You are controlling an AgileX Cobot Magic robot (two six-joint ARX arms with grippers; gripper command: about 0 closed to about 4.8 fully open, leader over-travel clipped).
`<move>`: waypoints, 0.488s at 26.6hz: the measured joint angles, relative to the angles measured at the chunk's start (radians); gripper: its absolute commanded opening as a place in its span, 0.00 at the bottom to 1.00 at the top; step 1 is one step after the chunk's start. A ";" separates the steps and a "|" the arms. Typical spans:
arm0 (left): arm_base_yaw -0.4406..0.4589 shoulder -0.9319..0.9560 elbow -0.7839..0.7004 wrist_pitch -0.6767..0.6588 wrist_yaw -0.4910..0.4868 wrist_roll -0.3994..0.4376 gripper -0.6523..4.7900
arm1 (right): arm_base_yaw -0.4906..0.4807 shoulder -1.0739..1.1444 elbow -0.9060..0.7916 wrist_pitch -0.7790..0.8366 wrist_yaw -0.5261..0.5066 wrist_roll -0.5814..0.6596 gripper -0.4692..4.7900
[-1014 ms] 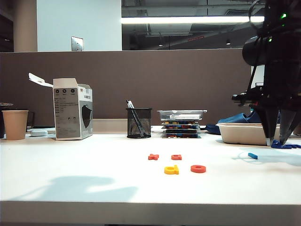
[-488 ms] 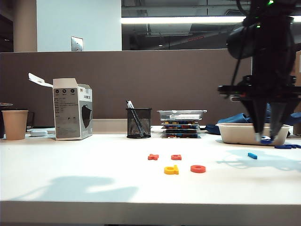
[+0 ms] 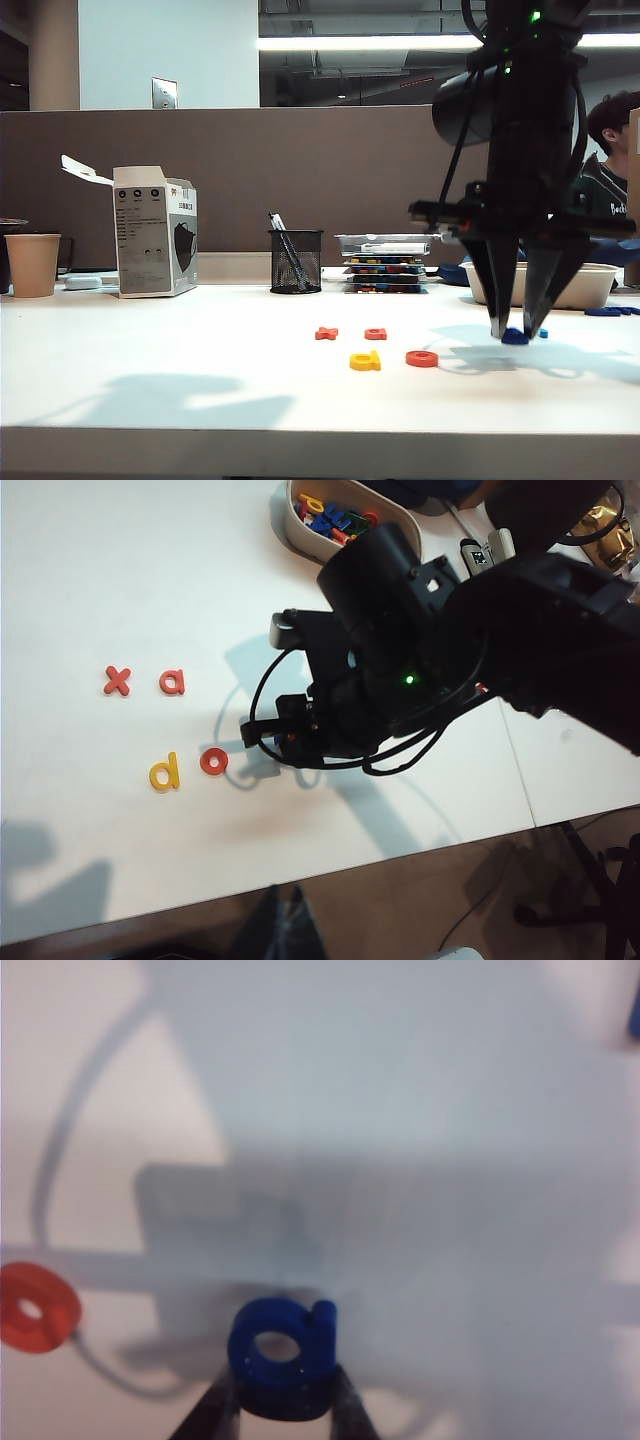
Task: Select the appropriate letters from the row of letter magnets placed on the table to arrange into the word "dog".
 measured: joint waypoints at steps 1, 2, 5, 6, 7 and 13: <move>0.000 0.000 0.000 0.000 0.000 0.000 0.11 | 0.001 0.000 -0.012 0.011 -0.001 0.009 0.25; 0.000 0.000 0.000 0.000 0.000 0.000 0.11 | 0.002 0.000 -0.021 0.019 0.000 0.015 0.25; 0.000 0.000 0.000 0.000 0.000 0.000 0.11 | 0.001 0.000 -0.038 0.046 -0.006 0.027 0.25; 0.000 0.000 0.000 0.000 0.000 0.000 0.11 | 0.000 0.000 -0.043 0.055 -0.016 0.029 0.25; 0.000 0.000 0.000 0.000 0.000 0.000 0.11 | 0.000 0.000 -0.047 0.058 -0.020 0.030 0.25; 0.000 0.000 0.000 0.000 0.000 0.000 0.11 | 0.018 0.000 -0.049 0.073 -0.043 0.048 0.25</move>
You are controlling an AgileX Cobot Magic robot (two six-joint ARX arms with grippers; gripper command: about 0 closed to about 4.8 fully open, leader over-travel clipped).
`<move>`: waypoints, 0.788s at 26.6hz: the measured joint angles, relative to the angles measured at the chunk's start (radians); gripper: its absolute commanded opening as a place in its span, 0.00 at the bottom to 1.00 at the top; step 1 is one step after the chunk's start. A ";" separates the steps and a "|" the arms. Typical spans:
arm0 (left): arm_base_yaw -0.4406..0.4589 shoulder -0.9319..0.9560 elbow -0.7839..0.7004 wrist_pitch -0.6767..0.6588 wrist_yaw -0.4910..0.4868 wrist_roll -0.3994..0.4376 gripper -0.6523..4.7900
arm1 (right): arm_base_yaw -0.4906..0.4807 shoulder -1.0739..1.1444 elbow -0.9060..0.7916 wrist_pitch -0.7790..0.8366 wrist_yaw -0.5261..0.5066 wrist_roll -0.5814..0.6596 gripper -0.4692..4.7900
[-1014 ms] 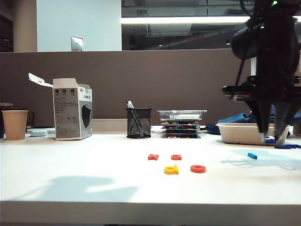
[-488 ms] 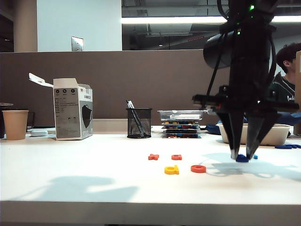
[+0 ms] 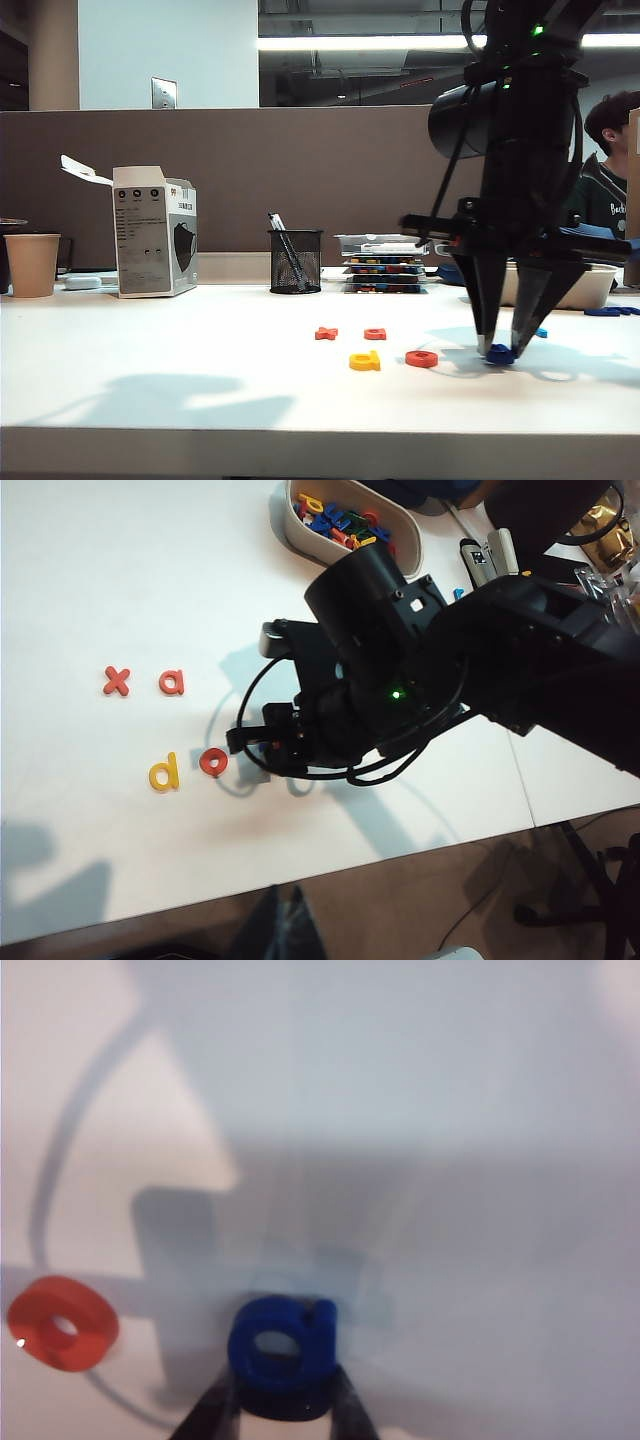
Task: Select the appropriate letters from the row of letter magnets placed on the table to arrange into the word "dog".
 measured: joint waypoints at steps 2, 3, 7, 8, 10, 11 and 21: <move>0.000 0.000 0.000 0.000 0.000 0.000 0.11 | 0.010 0.000 0.000 0.000 -0.002 0.000 0.25; 0.000 0.000 0.000 0.000 0.000 0.000 0.11 | 0.013 0.000 0.000 0.000 -0.006 0.004 0.25; 0.000 0.000 0.000 0.000 0.000 0.000 0.11 | 0.022 0.001 0.000 -0.001 -0.006 0.015 0.25; 0.000 0.000 0.000 0.000 0.000 0.000 0.11 | 0.023 0.001 0.000 -0.001 -0.006 0.018 0.25; 0.000 0.000 0.000 0.000 0.000 0.000 0.11 | 0.025 0.001 -0.002 0.000 -0.006 0.024 0.25; 0.000 0.000 0.000 0.000 0.000 0.000 0.11 | 0.027 0.002 -0.002 -0.001 -0.006 0.028 0.25; 0.000 0.000 0.000 0.000 0.000 0.000 0.11 | 0.031 0.003 -0.002 -0.003 -0.046 0.031 0.25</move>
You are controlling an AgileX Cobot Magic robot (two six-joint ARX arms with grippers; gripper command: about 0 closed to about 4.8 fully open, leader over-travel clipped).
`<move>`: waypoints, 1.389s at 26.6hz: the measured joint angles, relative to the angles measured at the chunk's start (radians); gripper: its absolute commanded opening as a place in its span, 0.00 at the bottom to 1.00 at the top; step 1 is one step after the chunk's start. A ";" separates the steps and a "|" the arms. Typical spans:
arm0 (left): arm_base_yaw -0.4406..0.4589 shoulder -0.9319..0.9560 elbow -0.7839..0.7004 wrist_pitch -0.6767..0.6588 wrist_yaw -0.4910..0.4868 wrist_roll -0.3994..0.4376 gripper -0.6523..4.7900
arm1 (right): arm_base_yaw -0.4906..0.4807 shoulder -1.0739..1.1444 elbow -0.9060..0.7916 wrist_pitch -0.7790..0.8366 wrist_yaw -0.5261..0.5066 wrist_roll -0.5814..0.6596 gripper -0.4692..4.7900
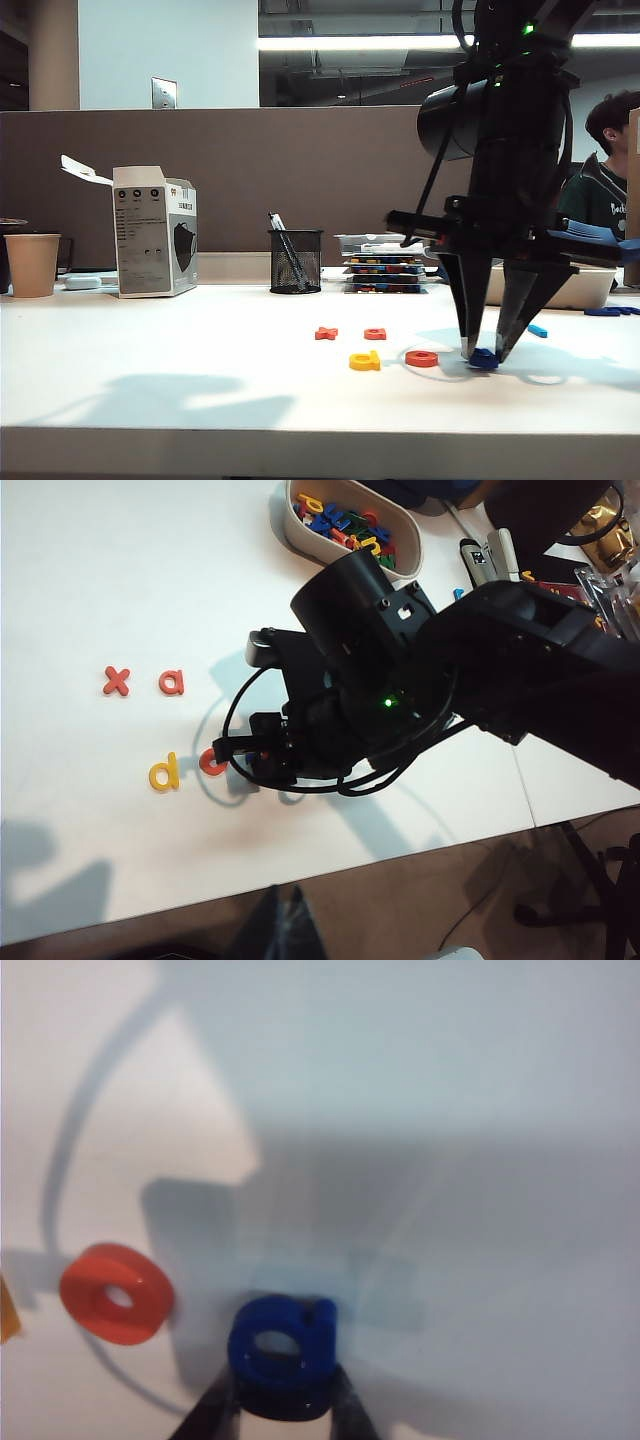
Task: Select the appropriate letters from the row of letter magnets placed on the table to arrange into the word "dog".
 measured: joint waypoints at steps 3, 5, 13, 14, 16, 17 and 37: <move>0.000 0.000 0.000 0.000 0.000 0.000 0.11 | 0.000 0.000 0.000 0.000 -0.008 0.000 0.28; 0.000 0.000 0.000 0.000 0.000 0.000 0.11 | 0.000 0.000 0.000 -0.001 -0.008 0.000 0.32; 0.000 0.000 0.000 0.000 0.000 0.000 0.11 | 0.000 0.000 -0.001 -0.001 -0.006 0.000 0.42; 0.000 0.000 0.000 0.000 0.000 0.000 0.11 | 0.000 0.000 -0.001 -0.001 -0.005 0.000 0.42; 0.000 0.000 0.000 0.000 0.000 0.000 0.11 | 0.000 0.000 -0.001 -0.005 -0.006 0.000 0.45; 0.000 0.000 0.000 0.000 0.000 0.000 0.11 | 0.000 0.000 0.000 -0.011 -0.006 0.000 0.48; 0.000 0.000 0.000 0.000 0.000 0.000 0.11 | 0.000 -0.288 0.003 -0.004 0.098 -0.159 0.20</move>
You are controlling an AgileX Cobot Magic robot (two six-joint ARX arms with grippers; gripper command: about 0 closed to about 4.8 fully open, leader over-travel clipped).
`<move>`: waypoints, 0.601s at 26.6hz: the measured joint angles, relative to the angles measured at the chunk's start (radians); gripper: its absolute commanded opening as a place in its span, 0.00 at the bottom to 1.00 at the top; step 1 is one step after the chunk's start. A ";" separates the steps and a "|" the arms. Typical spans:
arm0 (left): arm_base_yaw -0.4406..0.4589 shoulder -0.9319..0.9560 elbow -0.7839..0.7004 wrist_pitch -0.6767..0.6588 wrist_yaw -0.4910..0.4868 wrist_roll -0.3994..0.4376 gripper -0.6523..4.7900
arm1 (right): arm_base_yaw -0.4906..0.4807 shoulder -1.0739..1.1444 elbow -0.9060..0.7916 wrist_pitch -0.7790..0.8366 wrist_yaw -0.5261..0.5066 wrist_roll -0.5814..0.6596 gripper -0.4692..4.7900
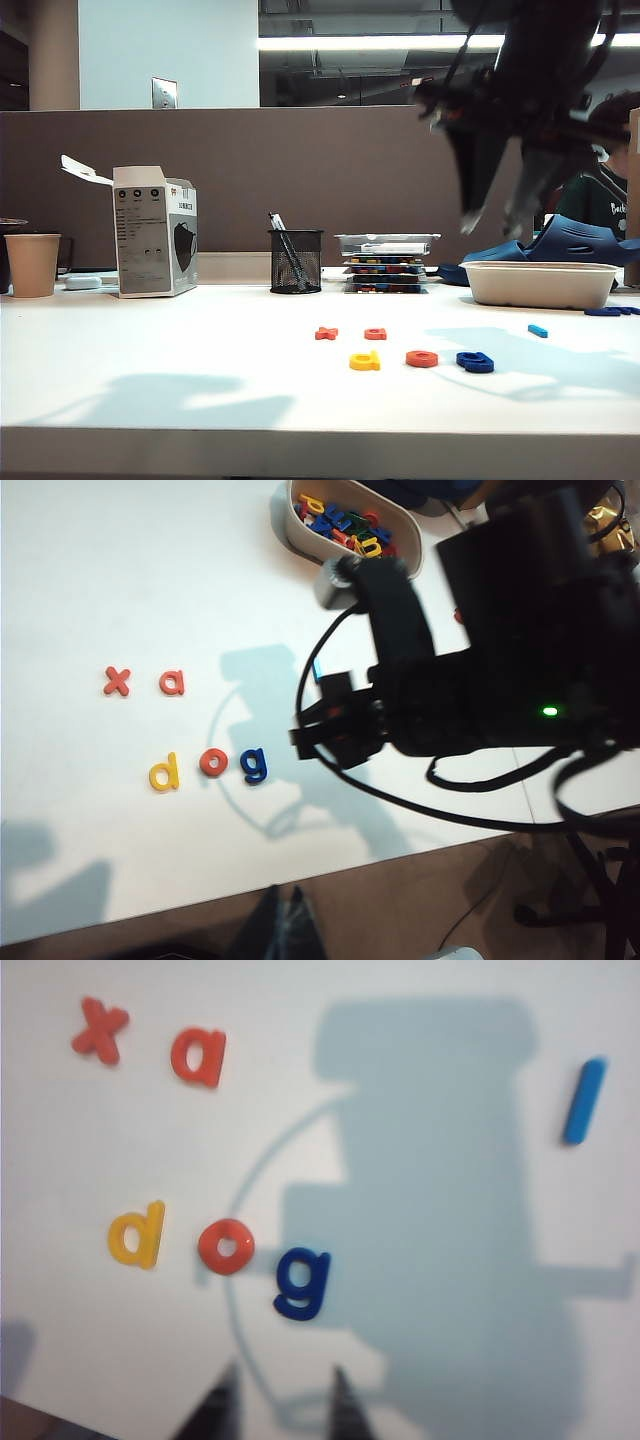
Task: Select the appropriate letters from the row of letter magnets placed on the table to arrange into the word "dog".
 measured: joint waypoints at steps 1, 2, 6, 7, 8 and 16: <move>0.000 0.000 0.000 0.000 0.000 0.000 0.11 | 0.000 -0.021 0.000 0.003 0.018 -0.021 0.16; 0.000 0.000 0.000 0.000 0.000 0.000 0.11 | 0.000 -0.053 0.000 0.004 0.048 -0.044 0.16; 0.000 0.000 0.000 0.012 -0.001 0.008 0.11 | -0.002 -0.186 0.000 0.016 0.160 -0.085 0.08; 0.000 0.000 0.000 0.018 -0.001 0.020 0.11 | -0.007 -0.211 0.000 0.018 0.167 -0.090 0.08; 0.001 0.000 0.000 0.021 -0.002 0.031 0.11 | -0.014 -0.249 0.000 0.020 0.168 -0.098 0.08; 0.022 0.000 0.000 0.040 -0.026 0.149 0.11 | -0.143 -0.447 0.002 0.025 0.177 -0.114 0.08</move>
